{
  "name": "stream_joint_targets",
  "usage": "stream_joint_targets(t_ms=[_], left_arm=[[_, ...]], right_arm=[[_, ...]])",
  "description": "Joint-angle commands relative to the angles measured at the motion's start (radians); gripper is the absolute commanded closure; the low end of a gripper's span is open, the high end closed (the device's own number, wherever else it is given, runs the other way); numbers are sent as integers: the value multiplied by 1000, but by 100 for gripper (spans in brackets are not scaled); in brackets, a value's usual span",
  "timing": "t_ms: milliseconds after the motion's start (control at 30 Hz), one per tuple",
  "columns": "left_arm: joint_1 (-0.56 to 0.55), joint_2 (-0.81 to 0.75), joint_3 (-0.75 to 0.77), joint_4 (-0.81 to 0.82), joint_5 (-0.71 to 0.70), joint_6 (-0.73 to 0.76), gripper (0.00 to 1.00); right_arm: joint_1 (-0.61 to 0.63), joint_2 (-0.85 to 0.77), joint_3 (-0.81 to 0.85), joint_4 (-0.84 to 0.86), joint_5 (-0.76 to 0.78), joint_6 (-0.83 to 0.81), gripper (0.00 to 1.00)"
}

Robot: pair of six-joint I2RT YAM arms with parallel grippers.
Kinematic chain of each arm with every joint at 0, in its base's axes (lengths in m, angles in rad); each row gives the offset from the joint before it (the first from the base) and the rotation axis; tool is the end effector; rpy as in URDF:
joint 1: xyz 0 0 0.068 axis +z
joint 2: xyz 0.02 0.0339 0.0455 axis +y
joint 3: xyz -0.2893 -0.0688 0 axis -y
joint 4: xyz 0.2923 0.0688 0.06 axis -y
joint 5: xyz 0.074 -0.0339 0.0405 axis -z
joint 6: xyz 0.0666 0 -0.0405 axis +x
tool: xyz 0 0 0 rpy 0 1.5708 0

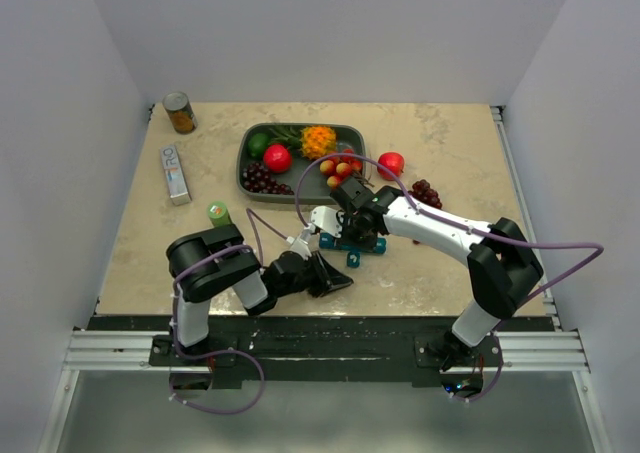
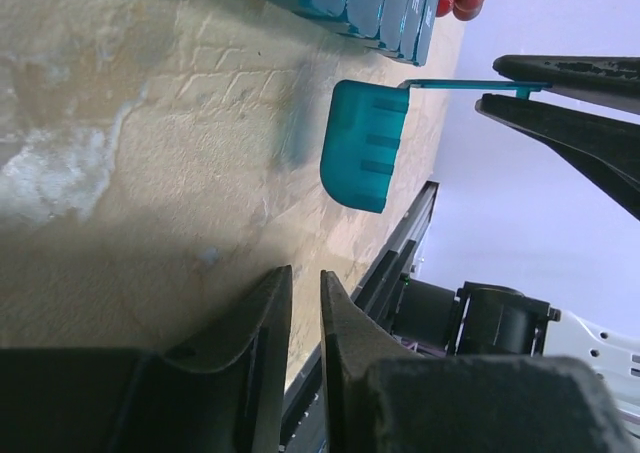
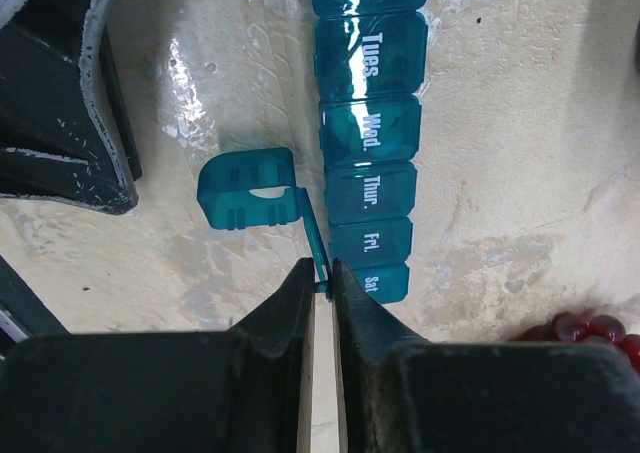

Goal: Sort the pills into containers

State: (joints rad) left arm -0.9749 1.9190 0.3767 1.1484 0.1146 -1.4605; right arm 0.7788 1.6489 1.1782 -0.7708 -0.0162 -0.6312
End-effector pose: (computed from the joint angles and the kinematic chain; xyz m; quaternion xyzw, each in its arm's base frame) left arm 0.1713 -0.2662 0.0412 -0.1688 0.8137 -0.5364 0.1469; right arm 0.2667 0.2647 0.1898 -0.6403 0.7504 0.0201 0.1629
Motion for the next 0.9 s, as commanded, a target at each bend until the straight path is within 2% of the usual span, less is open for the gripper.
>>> stream_joint_targets(t_ms=[0,233,867], left_arm=[[-5,38,-7,97,-36,-41,78],[11,120,11,188,-26,-96,82],[51,199,34,234,7,-139,82]], right_arm=[[5,-18,32,15,-5,18,91],[4,-15,37,11,-18,19,90],[4,15,41,18,-22,21,86]])
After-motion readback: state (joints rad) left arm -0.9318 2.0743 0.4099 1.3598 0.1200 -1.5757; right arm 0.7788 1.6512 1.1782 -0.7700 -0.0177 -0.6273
